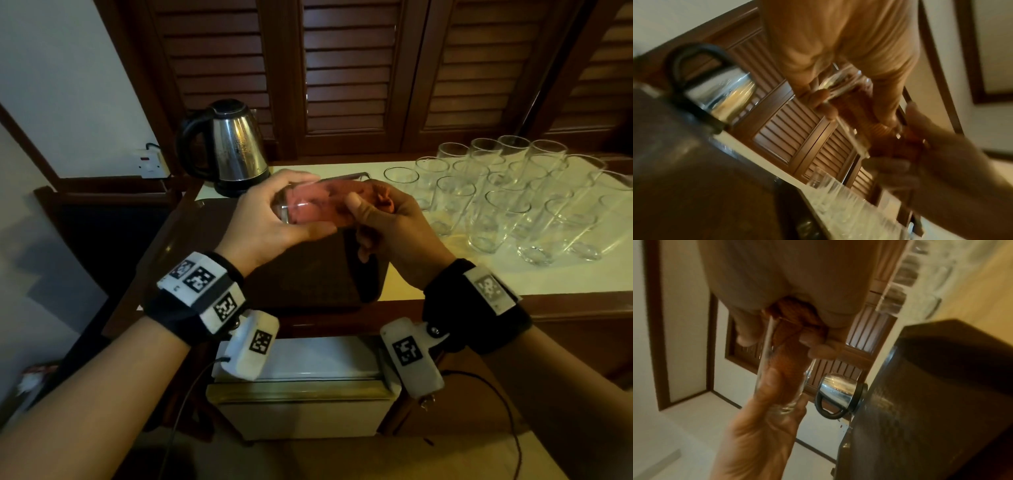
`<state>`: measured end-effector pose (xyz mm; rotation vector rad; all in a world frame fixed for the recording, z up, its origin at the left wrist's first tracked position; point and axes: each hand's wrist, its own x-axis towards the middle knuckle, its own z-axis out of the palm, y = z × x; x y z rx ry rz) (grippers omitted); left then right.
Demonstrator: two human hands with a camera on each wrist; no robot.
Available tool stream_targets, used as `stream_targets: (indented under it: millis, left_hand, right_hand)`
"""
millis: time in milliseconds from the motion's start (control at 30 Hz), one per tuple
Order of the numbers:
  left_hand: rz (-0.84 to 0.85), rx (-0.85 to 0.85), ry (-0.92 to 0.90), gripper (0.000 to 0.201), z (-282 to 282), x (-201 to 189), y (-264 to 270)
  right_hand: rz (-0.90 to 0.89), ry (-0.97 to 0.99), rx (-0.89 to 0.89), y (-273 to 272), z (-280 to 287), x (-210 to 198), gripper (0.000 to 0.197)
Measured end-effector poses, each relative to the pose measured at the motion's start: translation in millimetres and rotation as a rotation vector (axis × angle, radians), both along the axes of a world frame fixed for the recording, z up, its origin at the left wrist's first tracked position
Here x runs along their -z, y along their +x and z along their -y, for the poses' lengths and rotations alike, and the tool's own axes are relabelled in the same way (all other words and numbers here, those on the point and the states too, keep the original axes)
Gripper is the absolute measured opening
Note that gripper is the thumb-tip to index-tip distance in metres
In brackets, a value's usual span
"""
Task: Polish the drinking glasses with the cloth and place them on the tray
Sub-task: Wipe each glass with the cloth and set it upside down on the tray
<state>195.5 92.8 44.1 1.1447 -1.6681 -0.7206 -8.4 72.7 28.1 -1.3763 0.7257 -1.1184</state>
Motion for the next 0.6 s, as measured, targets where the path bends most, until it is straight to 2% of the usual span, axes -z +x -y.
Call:
stream_targets:
  millis: [33, 100, 200, 233, 300, 400, 467, 533, 600]
  left_hand:
    - [0.078, -0.005, -0.070, 0.064, 2.1, 3.6, -0.2]
    - [0.044, -0.012, 0.030, 0.070, 3.7, 5.6, -3.1]
    - [-0.286, 0.103, 0.455, 0.061, 0.7, -0.8, -7.9]
    - [-0.349, 0.135, 0.497, 0.053, 0.4, -2.0, -7.2]
    - [-0.318, 0.114, 0.402, 0.045, 0.5, -3.0, -4.4]
    - [0.008, -0.002, 0.021, 0.057, 1.2, -1.4, -2.1]
    - [0.126, -0.028, -0.066, 0.067, 3.3, 2.8, -3.2]
    - [0.013, -0.010, 0.134, 0.073, 7.5, 4.4, -3.2]
    - [-0.223, 0.093, 0.425, 0.067, 8.0, 1.9, -2.0]
  right_hand:
    - [0.019, 0.025, 0.012, 0.1, -0.2, 0.3, 0.019]
    - [0.034, -0.004, 0.037, -0.1, -0.4, 0.9, 0.010]
    - [-0.013, -0.143, 0.046, -3.6, 2.3, 2.3, 0.012]
    - [-0.028, -0.175, 0.034, -5.2, 2.9, 1.9, 0.012]
    - [-0.043, -0.166, 0.004, -4.9, 2.8, 0.4, 0.019]
    - [-0.003, -0.020, -0.004, -1.6, 2.3, -0.2, 0.030]
    - [0.025, 0.016, 0.010, 0.5, 2.0, 0.4, 0.024]
    - [0.033, -0.027, 0.031, 1.3, 2.0, 1.2, 0.012]
    - [0.005, -0.119, 0.035, 0.3, 2.9, 1.9, 0.013]
